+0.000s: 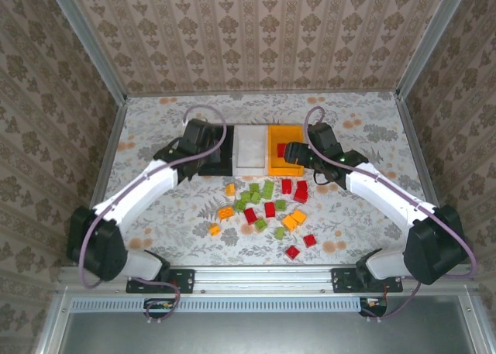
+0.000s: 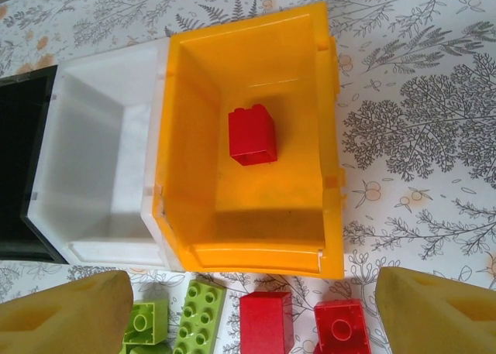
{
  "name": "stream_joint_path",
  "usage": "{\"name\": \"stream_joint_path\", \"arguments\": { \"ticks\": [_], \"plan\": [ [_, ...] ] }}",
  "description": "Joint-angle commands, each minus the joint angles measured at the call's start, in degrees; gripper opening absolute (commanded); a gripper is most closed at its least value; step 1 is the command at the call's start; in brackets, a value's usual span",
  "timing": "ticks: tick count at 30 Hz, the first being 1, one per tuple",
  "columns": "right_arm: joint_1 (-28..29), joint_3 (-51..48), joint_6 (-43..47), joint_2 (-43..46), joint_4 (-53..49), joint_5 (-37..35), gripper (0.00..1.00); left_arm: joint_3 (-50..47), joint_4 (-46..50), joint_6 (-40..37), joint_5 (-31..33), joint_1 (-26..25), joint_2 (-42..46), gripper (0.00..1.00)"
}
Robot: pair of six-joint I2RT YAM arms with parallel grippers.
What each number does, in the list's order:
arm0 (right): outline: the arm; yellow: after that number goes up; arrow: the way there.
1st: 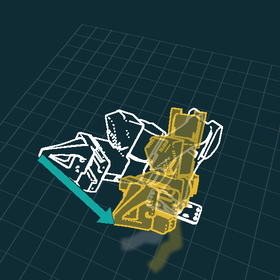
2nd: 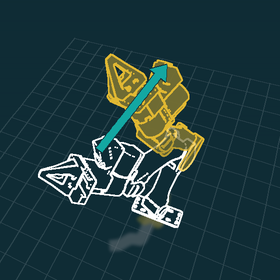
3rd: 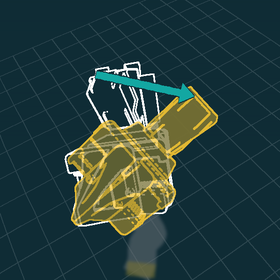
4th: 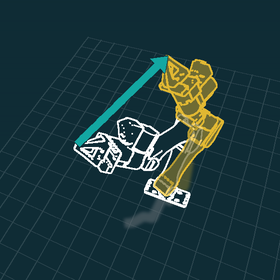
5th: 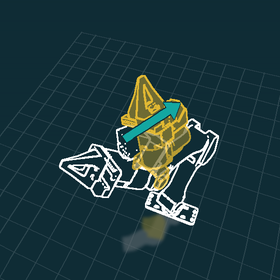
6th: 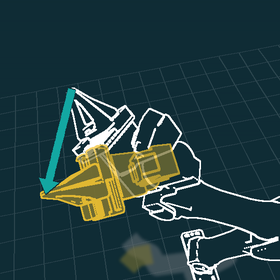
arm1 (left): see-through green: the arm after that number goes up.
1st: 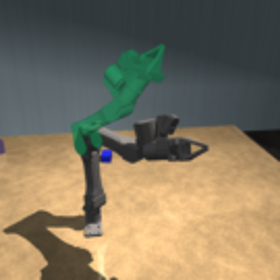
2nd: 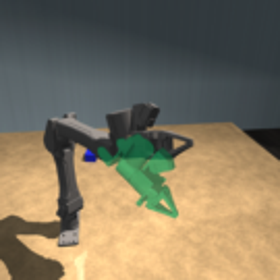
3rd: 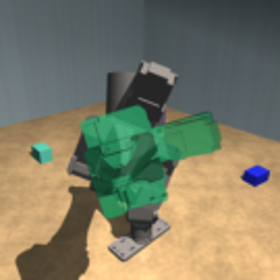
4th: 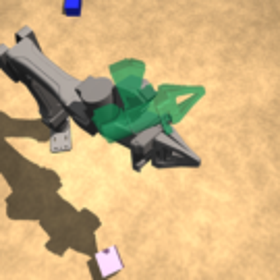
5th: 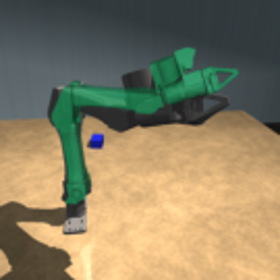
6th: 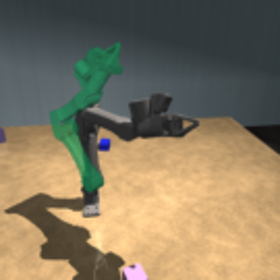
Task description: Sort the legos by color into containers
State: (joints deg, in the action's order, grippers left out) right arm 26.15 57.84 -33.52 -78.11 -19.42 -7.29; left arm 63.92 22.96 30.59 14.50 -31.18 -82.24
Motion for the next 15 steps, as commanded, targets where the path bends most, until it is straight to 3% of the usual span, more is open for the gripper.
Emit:
{"name": "stream_joint_path", "arguments": {
  "ticks": [1, 5, 9, 15],
  "plan": [
    [-0.5, -1.2, -1.3, 2.2, 0.8, -0.5, 0.83, 5.3, 0.4, -3.5, 2.3, 2.1, -7.8, 0.27],
    [-0.8, -1.9, -1.5, 2.9, 0.5, -0.4, 0.83, 12.6, 1.2, -3.9, 2.1, 3.3, -15.8, 0.29],
    [-0.8, -2.6, -1.6, 3.8, 0.4, -0.1, 0.83, 17.8, 3.0, -4.3, 2.6, 3.4, -21.4, 0.38],
    [-1.1, -3.1, -1.3, 5.0, -0.8, 0.0, 0.85, 19.6, 3.6, -3.6, 1.5, 2.7, -20.6, 0.68]
  ]
}}
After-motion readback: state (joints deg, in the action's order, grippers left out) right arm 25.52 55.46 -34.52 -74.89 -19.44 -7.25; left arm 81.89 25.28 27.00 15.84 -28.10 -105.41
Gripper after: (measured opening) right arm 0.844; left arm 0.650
